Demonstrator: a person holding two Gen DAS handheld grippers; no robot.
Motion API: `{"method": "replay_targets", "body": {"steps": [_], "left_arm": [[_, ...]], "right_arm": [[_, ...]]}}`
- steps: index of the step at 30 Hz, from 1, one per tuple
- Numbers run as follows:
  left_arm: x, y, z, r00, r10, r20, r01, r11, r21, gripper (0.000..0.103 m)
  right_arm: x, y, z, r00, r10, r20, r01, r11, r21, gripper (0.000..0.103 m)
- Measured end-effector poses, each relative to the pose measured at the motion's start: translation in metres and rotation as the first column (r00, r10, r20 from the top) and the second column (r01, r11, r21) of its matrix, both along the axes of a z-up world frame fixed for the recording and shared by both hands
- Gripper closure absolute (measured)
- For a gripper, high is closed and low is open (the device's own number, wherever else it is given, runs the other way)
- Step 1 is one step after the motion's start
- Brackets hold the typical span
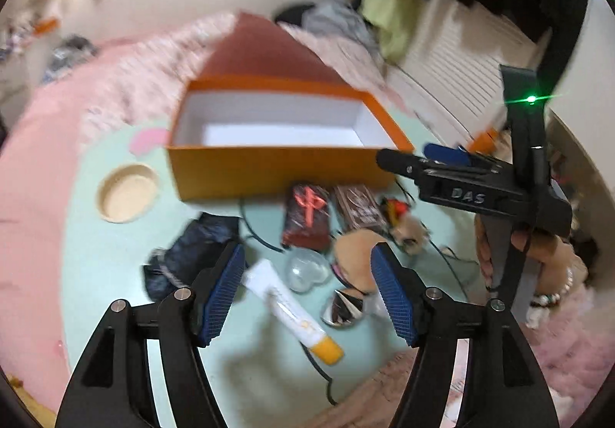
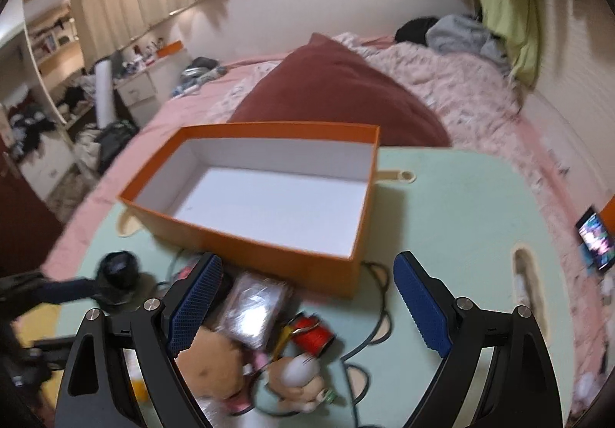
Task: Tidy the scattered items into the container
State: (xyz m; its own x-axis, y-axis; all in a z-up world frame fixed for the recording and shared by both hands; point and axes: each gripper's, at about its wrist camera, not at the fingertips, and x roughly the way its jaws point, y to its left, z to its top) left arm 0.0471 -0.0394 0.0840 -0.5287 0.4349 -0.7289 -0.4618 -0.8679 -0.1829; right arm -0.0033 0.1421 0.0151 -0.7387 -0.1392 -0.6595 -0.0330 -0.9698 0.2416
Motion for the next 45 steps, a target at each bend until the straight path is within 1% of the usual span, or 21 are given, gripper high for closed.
{"method": "replay_targets", "body": {"steps": [2,6,9,12,14,16,19,22,24,27,29,30,31,32,34,35,36,38,39,41,45], "left_arm": [[0.004,0.001,-0.005,0.999,0.036,-0.019,-0.036,0.999,-0.009,0.034],[0.013,-0.003,-0.012,1.0,0.023,0.017,-0.024,0.999,0.032,0.034],[0.02,-0.004,-0.015,0.998,0.053,-0.021,-0.053,0.998,0.017,0.034],[0.027,-0.007,-0.013,0.991,0.102,-0.086,-0.103,0.995,-0.007,0.034],[0.034,-0.01,-0.012,0.983,0.132,-0.126,-0.136,0.991,-0.019,0.034],[0.04,-0.01,-0.012,0.98,0.137,-0.146,-0.142,0.989,-0.029,0.034],[0.051,-0.011,-0.014,0.988,0.1,-0.12,-0.103,0.994,-0.023,0.034],[0.064,-0.011,-0.021,0.992,0.078,-0.103,-0.08,0.997,-0.02,0.034],[0.072,-0.008,-0.03,0.991,0.087,-0.103,-0.095,0.993,-0.073,0.034],[0.079,0.003,-0.044,0.992,0.052,-0.113,-0.07,0.983,-0.169,0.034],[0.082,0.01,-0.053,0.988,0.053,-0.147,-0.084,0.972,-0.22,0.034],[0.084,0.012,-0.055,0.985,0.058,-0.162,-0.095,0.969,-0.227,0.034],[0.084,0.012,-0.058,0.981,0.074,-0.177,-0.114,0.967,-0.229,0.034],[0.082,0.012,-0.061,0.981,0.087,-0.174,-0.126,0.965,-0.229,0.034],[0.076,0.008,-0.069,0.988,0.097,-0.12,-0.118,0.975,-0.189,0.034],[0.072,0.005,-0.073,0.991,0.099,-0.089,-0.113,0.98,-0.161,0.032],[0.072,0.003,-0.073,0.988,0.111,-0.107,-0.127,0.981,-0.15,0.029],[0.071,0.001,-0.075,0.985,0.131,-0.112,-0.146,0.979,-0.139,0.027],[0.07,0.002,-0.076,0.984,0.129,-0.119,-0.145,0.979,-0.142,0.022],[0.07,0.006,-0.079,0.983,0.12,-0.138,-0.142,0.976,-0.165,0.018],[0.069,0.007,-0.079,0.983,0.118,-0.142,-0.141,0.977,-0.162,0.014]], "right_arm": [[-0.005,-0.004,-0.002,1.0,-0.029,-0.007,0.029,0.998,0.049,0.012],[-0.013,-0.014,-0.006,0.999,-0.041,-0.02,0.043,0.993,0.114,0.012],[-0.02,-0.024,-0.01,0.999,-0.052,-0.018,0.054,0.984,0.17,0.012],[-0.014,-0.031,-0.012,1.0,-0.021,-0.014,0.023,0.989,0.149,0.012],[-0.008,-0.033,-0.01,1.0,-0.007,-0.015,0.009,0.987,0.161,0.012],[0.001,-0.035,-0.006,1.0,0.009,-0.026,-0.005,0.986,0.169,0.012],[0.022,-0.037,-0.001,0.999,0.039,-0.035,-0.034,0.989,0.144,0.012],[0.047,-0.037,-0.006,0.997,0.072,-0.018,-0.07,0.993,0.098,0.012],[0.062,-0.038,-0.014,0.997,0.075,0.007,-0.075,0.993,0.089,0.012],[0.081,-0.04,-0.027,0.998,0.049,0.031,-0.052,0.991,0.12,0.012],[0.086,-0.043,-0.033,0.997,0.047,0.055,-0.054,0.988,0.142,0.012],[0.087,-0.044,-0.036,0.996,0.053,0.067,-0.062,0.986,0.152,0.011],[0.088,-0.046,-0.038,0.995,0.056,0.08,-0.069,0.984,0.164,0.01],[0.088,-0.05,-0.042,0.993,0.063,0.098,-0.08,0.98,0.183,0.009],[0.089,-0.057,-0.05,0.987,0.092,0.133,-0.119,0.971,0.209,0.009],[0.09,-0.058,-0.053,0.985,0.1,0.141,-0.128,0.969,0.212,0.009],[0.091,-0.057,-0.053,0.986,0.097,0.135,-0.123,0.971,0.206,0.009],[0.089,-0.053,-0.057,0.984,0.096,0.148,-0.122,0.976,0.178,0.006],[0.088,-0.05,-0.059,0.983,0.096,0.157,-0.121,0.981,0.155,0.005],[0.085,-0.042,-0.064,0.98,0.094,0.174,-0.114,0.988,0.106,0.0],[0.086,-0.037,-0.064,0.982,0.071,0.177,-0.09,0.991,0.102,0.0]]}}
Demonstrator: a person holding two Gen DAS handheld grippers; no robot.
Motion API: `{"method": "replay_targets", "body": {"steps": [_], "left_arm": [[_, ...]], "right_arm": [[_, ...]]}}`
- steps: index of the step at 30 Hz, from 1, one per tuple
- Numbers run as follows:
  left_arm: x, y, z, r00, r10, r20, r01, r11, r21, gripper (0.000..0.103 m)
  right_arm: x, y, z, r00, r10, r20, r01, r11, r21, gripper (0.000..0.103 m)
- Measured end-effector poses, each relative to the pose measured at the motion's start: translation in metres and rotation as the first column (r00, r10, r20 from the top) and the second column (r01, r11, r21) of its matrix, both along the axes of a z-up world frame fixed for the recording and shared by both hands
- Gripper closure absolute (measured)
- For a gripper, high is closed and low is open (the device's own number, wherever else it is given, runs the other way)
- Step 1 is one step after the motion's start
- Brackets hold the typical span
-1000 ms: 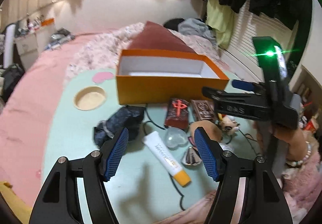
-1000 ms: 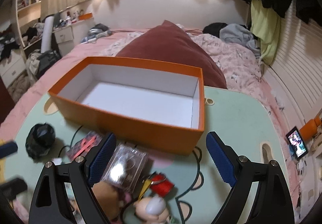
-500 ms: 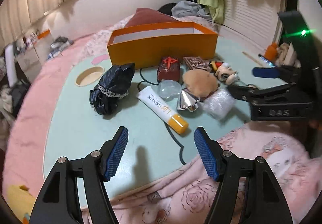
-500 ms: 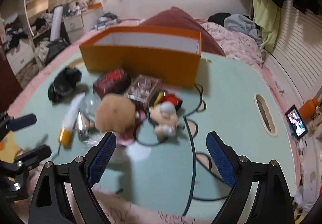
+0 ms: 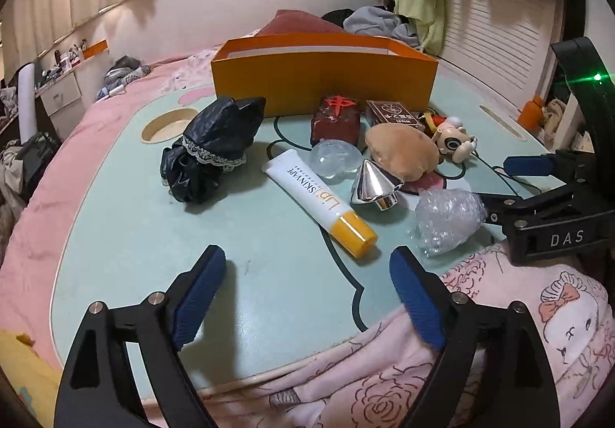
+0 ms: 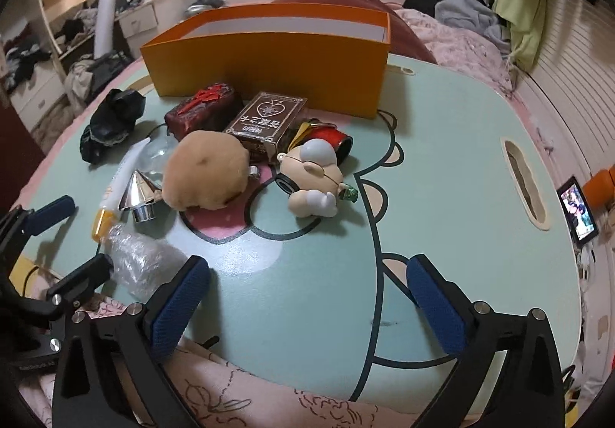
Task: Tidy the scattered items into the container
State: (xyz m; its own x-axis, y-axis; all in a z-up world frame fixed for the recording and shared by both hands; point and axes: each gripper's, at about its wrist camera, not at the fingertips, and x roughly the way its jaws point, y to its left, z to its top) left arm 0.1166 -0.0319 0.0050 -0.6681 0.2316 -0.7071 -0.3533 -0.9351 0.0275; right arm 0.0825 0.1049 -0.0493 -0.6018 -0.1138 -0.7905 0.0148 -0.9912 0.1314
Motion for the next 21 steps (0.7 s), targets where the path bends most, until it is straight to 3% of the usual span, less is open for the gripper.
{"method": "replay_targets", "body": {"steps": [5,21], "left_arm": [[-0.0053,-0.0009,-0.0028,1.0,0.022,0.011,-0.022,1.0,-0.006,0.001],[-0.006,-0.001,-0.0026,1.0,0.021,0.019,-0.021,1.0,-0.012,0.0]], "right_arm": [[0.0014,-0.002,0.0008,1.0,0.005,0.005,-0.005,1.0,0.001,0.0],[-0.0023,-0.0031,0.0017,0.999,0.034,0.014,-0.034,0.999,-0.002,0.0]]}}
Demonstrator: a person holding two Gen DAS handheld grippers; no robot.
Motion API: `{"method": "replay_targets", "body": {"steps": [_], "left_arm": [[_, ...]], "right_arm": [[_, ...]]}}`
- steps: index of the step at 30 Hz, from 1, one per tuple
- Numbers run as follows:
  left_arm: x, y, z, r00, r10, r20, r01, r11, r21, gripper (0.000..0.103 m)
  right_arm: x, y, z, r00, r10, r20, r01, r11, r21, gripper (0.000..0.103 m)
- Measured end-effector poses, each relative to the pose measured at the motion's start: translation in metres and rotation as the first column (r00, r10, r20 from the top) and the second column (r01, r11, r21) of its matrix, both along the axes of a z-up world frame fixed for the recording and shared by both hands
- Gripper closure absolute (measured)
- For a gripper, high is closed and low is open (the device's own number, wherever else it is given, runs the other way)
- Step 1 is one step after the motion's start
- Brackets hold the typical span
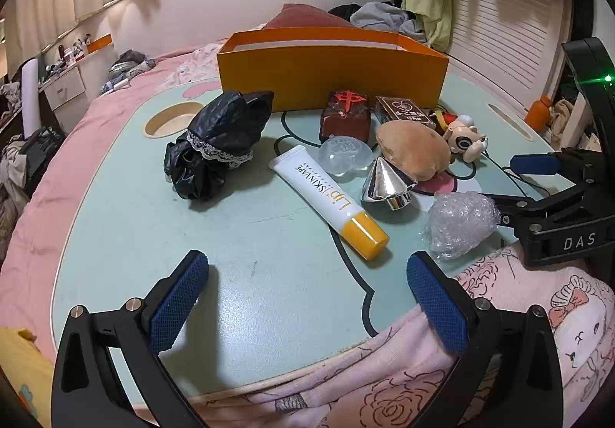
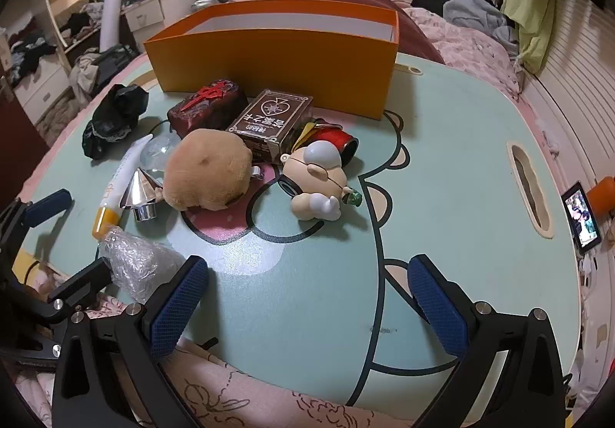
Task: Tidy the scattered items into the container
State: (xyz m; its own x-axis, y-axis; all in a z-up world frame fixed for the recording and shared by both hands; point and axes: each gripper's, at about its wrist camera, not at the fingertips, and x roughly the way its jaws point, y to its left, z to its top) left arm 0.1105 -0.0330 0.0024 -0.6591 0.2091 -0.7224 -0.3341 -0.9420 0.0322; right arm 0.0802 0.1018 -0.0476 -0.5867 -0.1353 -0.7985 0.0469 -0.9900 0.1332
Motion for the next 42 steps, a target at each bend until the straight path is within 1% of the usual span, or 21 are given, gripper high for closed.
{"method": "replay_targets", "body": {"steps": [3,7,16,21,28,36,38,42], "left_arm": [[0.0,-0.001,0.0,1.0,0.0,0.003,0.0,1.0,0.001,0.0],[0.0,-0.001,0.0,1.0,-0.001,0.005,0.001,1.0,0.0,0.0],[-0.001,-0.004,0.0,1.0,-0.007,0.01,0.007,1.0,-0.004,0.0],[-0.002,-0.005,0.0,1.0,-0.021,0.009,0.021,1.0,-0.003,0.0],[-0.003,-0.003,0.0,1.0,-0.024,0.012,0.024,1.0,-0.005,0.0],[-0.005,-0.001,0.0,1.0,-0.025,0.007,0.025,1.0,-0.003,0.0],[-0.005,-0.001,0.0,1.0,-0.026,0.008,0.026,1.0,-0.003,0.0],[-0.006,0.0,0.0,1.0,-0.025,0.007,0.025,1.0,-0.004,0.0]], "right_arm": [[-0.002,-0.001,0.0,1.0,0.024,-0.008,-0.024,1.0,0.005,0.0],[0.0,0.001,-0.001,0.997,0.063,-0.047,-0.063,0.998,0.003,0.0],[0.002,0.002,-0.002,0.995,0.077,-0.057,-0.077,0.997,-0.001,0.0],[0.004,0.007,-0.002,0.998,0.038,-0.046,-0.038,0.999,0.004,0.0],[0.004,0.009,-0.001,0.999,0.022,-0.041,-0.022,1.0,0.005,0.0],[0.002,0.009,-0.002,0.998,0.022,-0.056,-0.022,1.0,0.006,0.0],[0.002,0.009,-0.002,0.998,0.04,-0.044,-0.04,0.999,0.011,0.0],[0.001,0.009,-0.002,0.998,0.04,-0.044,-0.04,0.999,0.011,0.0]]}}
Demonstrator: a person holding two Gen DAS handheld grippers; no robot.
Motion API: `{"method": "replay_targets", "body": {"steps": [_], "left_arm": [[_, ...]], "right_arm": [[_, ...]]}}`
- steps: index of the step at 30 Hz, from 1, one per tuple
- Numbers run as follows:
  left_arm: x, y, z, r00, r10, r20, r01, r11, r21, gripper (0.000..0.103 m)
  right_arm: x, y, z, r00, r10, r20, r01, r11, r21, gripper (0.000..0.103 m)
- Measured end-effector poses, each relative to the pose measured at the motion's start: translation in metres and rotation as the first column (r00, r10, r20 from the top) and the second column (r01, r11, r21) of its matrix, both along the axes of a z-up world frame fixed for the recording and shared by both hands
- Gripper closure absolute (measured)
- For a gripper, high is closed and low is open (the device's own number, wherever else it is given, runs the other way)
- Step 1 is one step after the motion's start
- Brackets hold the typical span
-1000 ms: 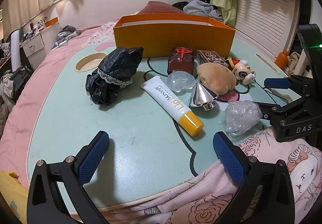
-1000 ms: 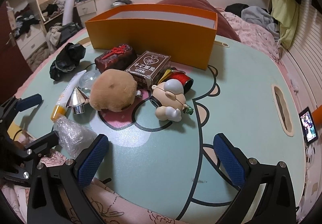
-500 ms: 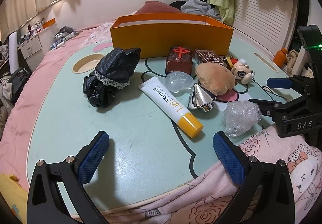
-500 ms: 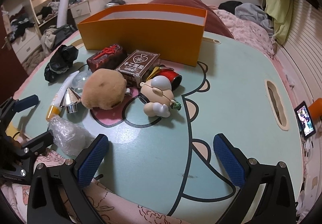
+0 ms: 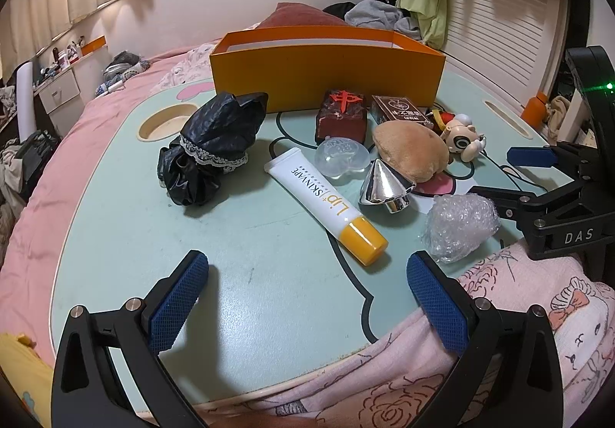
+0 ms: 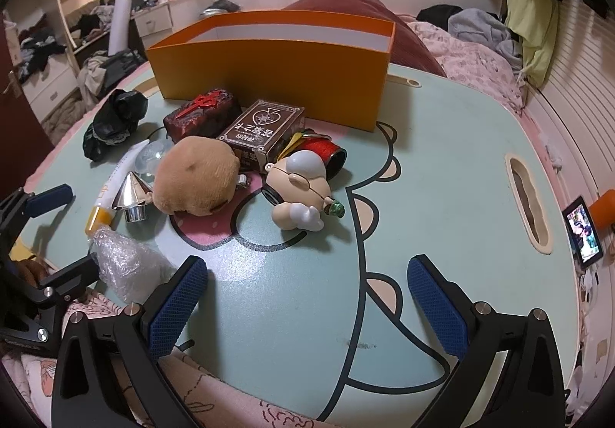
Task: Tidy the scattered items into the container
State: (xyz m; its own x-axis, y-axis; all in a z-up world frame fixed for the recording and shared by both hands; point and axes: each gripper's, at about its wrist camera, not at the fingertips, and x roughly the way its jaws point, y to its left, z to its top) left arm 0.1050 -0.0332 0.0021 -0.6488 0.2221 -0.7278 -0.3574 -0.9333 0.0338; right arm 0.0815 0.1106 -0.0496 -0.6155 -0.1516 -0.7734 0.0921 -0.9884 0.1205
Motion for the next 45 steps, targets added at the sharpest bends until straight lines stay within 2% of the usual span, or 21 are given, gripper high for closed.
{"method": "replay_targets", "body": {"steps": [30,33,34,35,38,40,41,43,44,45], "left_arm": [[0.004,0.002,0.001,1.0,0.009,-0.015,-0.008,1.0,0.012,0.0],[0.011,-0.002,0.01,0.998,0.009,-0.07,-0.007,1.0,0.022,0.001],[0.014,-0.003,0.014,0.995,0.015,-0.099,-0.013,1.0,0.024,0.0],[0.018,-0.005,0.02,0.989,0.023,-0.143,-0.02,1.0,0.023,0.001],[0.026,-0.009,0.031,0.975,0.033,-0.221,-0.026,0.999,0.033,0.001],[0.028,-0.016,0.037,0.967,0.054,-0.25,-0.035,0.996,0.078,0.001],[0.027,-0.019,0.038,0.964,0.062,-0.257,-0.038,0.994,0.1,0.002],[0.026,-0.024,0.039,0.96,0.083,-0.266,-0.049,0.99,0.133,0.015],[0.025,-0.026,0.038,0.96,0.096,-0.265,-0.058,0.987,0.147,0.03],[0.023,-0.027,0.037,0.96,0.102,-0.261,-0.064,0.987,0.15,0.036]], "right_arm": [[0.003,-0.001,-0.001,1.0,0.0,-0.015,0.0,1.0,0.001,0.0],[0.006,-0.001,0.002,0.999,-0.011,-0.031,0.011,1.0,0.017,0.004],[0.008,-0.002,0.005,0.999,-0.012,-0.048,0.013,1.0,0.021,0.013],[0.011,-0.002,0.009,0.997,-0.01,-0.071,0.012,1.0,0.02,0.017],[0.025,-0.003,0.024,0.985,-0.005,-0.175,0.009,1.0,0.022,0.017],[0.034,-0.007,0.034,0.971,0.009,-0.237,-0.001,0.999,0.032,0.017],[0.039,-0.009,0.038,0.964,0.027,-0.264,-0.019,0.999,0.034,0.017],[0.045,-0.016,0.042,0.954,0.074,-0.292,-0.067,0.997,0.034,0.017],[0.046,-0.019,0.043,0.95,0.102,-0.294,-0.095,0.995,0.038,0.018],[0.046,-0.023,0.042,0.949,0.124,-0.291,-0.116,0.992,0.042,0.02]]}}
